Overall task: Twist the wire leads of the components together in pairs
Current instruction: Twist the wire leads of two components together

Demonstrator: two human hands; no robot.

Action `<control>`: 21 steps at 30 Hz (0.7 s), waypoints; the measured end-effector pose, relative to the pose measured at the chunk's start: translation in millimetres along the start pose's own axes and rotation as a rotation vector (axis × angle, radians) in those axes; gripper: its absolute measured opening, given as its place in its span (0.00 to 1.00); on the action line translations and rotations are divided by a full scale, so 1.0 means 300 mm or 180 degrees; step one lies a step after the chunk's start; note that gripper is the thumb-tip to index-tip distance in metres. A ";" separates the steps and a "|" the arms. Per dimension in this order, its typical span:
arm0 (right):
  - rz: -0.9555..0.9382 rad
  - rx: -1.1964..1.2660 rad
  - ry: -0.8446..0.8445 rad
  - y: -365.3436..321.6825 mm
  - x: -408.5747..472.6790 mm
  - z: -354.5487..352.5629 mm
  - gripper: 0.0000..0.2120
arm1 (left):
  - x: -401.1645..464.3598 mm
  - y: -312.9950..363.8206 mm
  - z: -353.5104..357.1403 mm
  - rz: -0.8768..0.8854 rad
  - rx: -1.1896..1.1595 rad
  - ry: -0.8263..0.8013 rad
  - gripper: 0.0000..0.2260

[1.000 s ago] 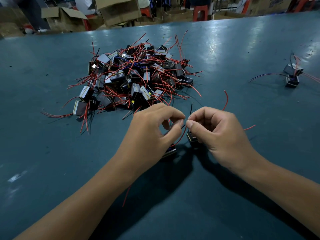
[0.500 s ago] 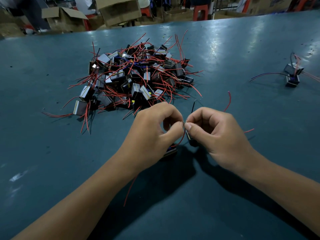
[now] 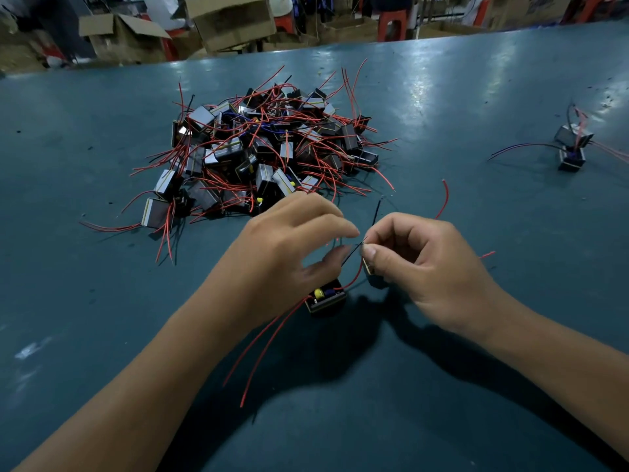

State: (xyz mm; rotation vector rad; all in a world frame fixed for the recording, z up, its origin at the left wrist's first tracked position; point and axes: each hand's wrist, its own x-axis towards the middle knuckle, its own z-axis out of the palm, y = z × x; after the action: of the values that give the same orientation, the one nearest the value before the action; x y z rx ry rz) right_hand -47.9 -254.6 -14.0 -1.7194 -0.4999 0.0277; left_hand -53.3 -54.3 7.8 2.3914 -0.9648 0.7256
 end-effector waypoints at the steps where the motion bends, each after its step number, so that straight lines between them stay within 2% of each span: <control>1: 0.0027 0.0054 -0.0044 0.000 0.001 -0.002 0.05 | -0.002 -0.004 0.005 0.0176 0.0170 -0.0007 0.03; 7: 0.0102 0.0218 -0.0164 0.005 0.004 -0.007 0.07 | 0.000 -0.006 0.016 0.0643 0.0617 0.0073 0.05; 10: 0.0087 0.0231 -0.0207 0.003 0.003 -0.004 0.05 | 0.005 0.005 0.021 0.0519 0.0529 0.0109 0.05; 13: -0.0024 0.0047 -0.0145 0.005 0.001 -0.003 0.04 | 0.011 0.031 0.025 0.0015 -0.0040 0.0052 0.04; 18: -0.0401 -0.0570 -0.0044 0.012 -0.006 -0.009 0.04 | 0.015 0.061 0.015 -0.1473 -0.1463 -0.0168 0.04; 21: -0.0573 -0.0784 -0.0101 0.014 -0.008 -0.009 0.03 | 0.021 0.059 0.014 -0.2180 -0.2076 -0.0351 0.06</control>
State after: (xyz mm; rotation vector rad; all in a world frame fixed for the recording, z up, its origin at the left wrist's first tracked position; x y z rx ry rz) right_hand -48.1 -258.5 -17.9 -1.9091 -0.7036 -0.1412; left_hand -61.1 -71.2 12.1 1.9685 -0.2850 0.0062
